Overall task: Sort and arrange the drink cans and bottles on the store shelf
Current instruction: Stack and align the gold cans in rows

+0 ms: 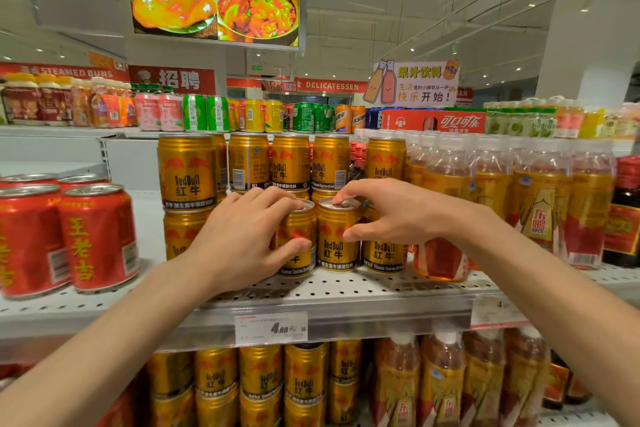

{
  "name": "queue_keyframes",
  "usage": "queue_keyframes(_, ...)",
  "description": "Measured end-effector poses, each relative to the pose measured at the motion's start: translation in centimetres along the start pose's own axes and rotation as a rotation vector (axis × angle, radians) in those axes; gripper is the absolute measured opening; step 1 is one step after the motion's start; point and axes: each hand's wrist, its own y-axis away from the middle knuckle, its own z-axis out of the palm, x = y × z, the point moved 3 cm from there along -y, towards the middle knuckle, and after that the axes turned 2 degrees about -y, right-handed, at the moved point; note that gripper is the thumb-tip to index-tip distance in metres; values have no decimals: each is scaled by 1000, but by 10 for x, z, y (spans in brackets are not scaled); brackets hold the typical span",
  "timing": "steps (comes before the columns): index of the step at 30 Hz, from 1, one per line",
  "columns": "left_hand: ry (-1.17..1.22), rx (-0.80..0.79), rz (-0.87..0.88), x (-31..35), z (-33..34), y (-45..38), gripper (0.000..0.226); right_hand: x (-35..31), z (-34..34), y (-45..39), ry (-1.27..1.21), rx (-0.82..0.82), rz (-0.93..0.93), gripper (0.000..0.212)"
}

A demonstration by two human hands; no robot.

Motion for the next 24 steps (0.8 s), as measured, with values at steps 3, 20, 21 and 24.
queue_keyframes(3,-13,6,-12,1,1,-1,68,4,-4,5,114,-27,49,68)
queue_keyframes(20,-57,1,-40,2,3,3,73,0,4,22,254,99,74,74)
queue_keyframes(21,-56,1,-34,3,2,3,73,-3,9,23,234,133,71,74)
queue_keyframes(24,-57,64,-61,3,-1,15,70,-14,29,23,195,266,68,66)
